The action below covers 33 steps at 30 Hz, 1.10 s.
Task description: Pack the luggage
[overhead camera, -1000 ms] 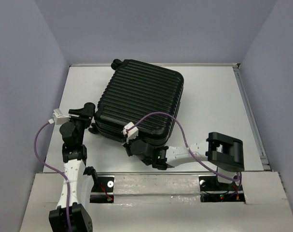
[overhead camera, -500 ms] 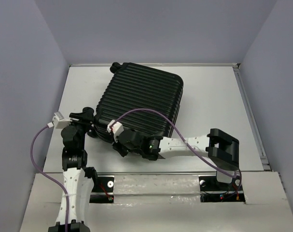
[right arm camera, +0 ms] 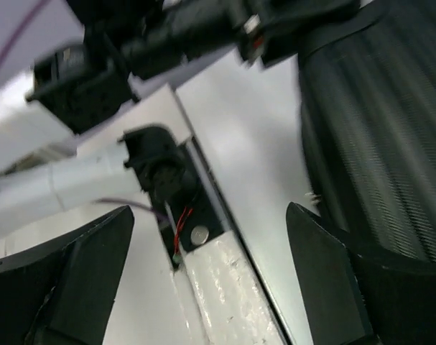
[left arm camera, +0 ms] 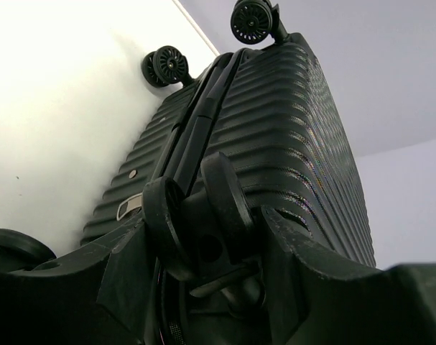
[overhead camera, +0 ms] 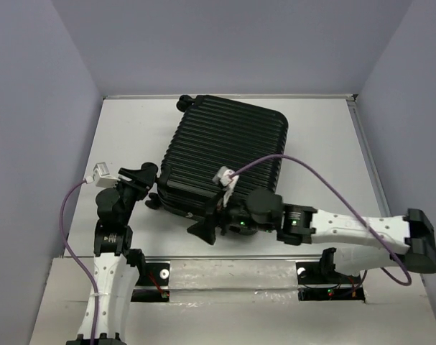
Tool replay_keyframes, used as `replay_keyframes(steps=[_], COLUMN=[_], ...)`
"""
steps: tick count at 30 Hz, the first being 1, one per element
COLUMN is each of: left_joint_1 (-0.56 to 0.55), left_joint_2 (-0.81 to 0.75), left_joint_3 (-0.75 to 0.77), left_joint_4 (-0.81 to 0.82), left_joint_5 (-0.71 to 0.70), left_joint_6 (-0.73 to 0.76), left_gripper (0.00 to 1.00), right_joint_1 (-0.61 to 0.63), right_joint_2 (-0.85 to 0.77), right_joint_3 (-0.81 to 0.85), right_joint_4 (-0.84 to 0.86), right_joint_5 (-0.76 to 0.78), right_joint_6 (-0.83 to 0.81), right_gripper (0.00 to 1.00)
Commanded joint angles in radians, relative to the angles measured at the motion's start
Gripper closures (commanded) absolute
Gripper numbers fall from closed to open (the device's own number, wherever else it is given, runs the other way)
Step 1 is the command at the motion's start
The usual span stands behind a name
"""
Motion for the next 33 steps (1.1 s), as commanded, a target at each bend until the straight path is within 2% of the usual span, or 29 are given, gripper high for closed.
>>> replay_keyframes(steps=[1,3,5,6,7,8,11,12,18,22,25,26,27,29,30,32,33], left_joint_1=[-0.019,-0.019,-0.020,-0.020,-0.020,-0.052,-0.065,-0.074,-0.118,-0.163,-0.175,-0.181,-0.183,-0.189,-0.191,-0.198,-0.200], left_joint_2=[-0.021,-0.030,-0.043,-0.056,-0.064,-0.072,-0.106,-0.119,-0.194,-0.216,-0.241,-0.248,-0.264,-0.274,-0.276,-0.271,-0.265], left_joint_3=[0.037,0.045,0.045,0.045,0.045,0.045,0.042,0.040,0.029,0.022,0.003,-0.003,-0.009,-0.014,-0.015,-0.018,-0.018], left_joint_4=[-0.006,-0.022,-0.028,-0.031,-0.031,-0.031,-0.028,-0.023,0.004,0.004,0.003,0.004,0.004,0.004,0.009,0.024,0.030], left_joint_5=[0.146,0.146,0.146,0.148,0.152,0.151,0.152,0.154,0.197,0.226,0.247,0.258,0.264,0.284,0.289,0.306,0.309], left_joint_6=[0.168,0.188,0.199,0.205,0.205,0.205,0.207,0.205,0.204,0.190,0.168,0.162,0.153,0.147,0.147,0.147,0.147], left_gripper=[0.94,0.94,0.94,0.94,0.94,0.94,0.94,0.94,0.94,0.94,0.94,0.94,0.94,0.94,0.94,0.94,0.94], right_joint_1=[-0.113,-0.193,-0.351,-0.411,-0.475,-0.600,-0.748,-0.816,-0.842,-0.842,-0.842,-0.851,-0.851,-0.861,-0.861,-0.861,-0.871], right_joint_2=[-0.242,-0.313,-0.380,-0.394,-0.404,-0.408,-0.376,-0.319,-0.065,0.198,0.343,0.440,0.493,0.610,0.716,0.827,0.828], right_joint_3=[-0.056,-0.074,-0.085,-0.094,-0.099,-0.103,-0.111,-0.103,0.004,0.165,0.370,0.434,0.578,0.756,0.932,1.076,1.132], right_joint_4=[-0.104,-0.148,-0.252,-0.298,-0.315,-0.327,-0.337,-0.338,-0.242,-0.186,-0.188,-0.192,-0.223,-0.292,-0.357,-0.402,-0.416], right_joint_5=[0.350,0.442,0.559,0.566,0.550,0.482,0.301,0.252,-0.053,-0.265,-0.373,-0.446,-0.474,-0.588,-0.609,-0.634,-0.636], right_joint_6=[0.040,0.045,0.059,0.063,0.068,0.072,0.079,0.079,0.060,0.021,-0.004,-0.022,-0.027,-0.047,-0.047,-0.044,-0.038], right_gripper=[0.06,0.04,0.01,0.00,0.00,0.00,0.00,0.00,0.00,0.01,0.02,0.03,0.03,0.03,0.04,0.03,0.03])
